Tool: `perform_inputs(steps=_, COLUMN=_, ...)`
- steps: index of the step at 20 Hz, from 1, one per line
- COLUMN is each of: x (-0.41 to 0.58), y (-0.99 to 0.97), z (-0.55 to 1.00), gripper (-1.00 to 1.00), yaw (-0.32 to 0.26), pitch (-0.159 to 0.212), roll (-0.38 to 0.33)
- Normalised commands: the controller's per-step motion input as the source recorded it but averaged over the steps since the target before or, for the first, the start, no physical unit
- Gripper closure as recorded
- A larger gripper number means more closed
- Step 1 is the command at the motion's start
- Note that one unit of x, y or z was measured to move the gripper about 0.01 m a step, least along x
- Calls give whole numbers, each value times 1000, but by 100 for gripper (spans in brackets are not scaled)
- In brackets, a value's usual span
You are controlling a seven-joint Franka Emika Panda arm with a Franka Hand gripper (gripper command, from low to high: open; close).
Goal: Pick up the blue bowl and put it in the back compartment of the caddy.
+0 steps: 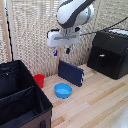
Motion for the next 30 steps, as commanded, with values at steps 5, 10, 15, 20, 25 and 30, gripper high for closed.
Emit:
perform_inputs(steps=5, x=-489, y=-339, z=-224, gripper=-100, yaw=-81, pitch=14, roll=34)
perform_inputs(steps=10, x=-467, y=-303, z=-283, gripper=-100, yaw=-70, pitch=4, roll=15)
perform_inputs(steps=15, x=-244, y=-73, z=-462, gripper=-100, yaw=-52, pitch=7, roll=-4)
perform_inputs(steps=20, x=-309, y=0, z=-608, gripper=-100, yaw=-107, pitch=0, roll=-33)
perform_inputs(steps=25, x=-143, y=2, z=-545, gripper=-100, yaw=-76, pitch=0, roll=-36)
perform_inputs(steps=30, x=11, y=137, z=-457, gripper=-100, yaw=-78, pitch=2, roll=-51)
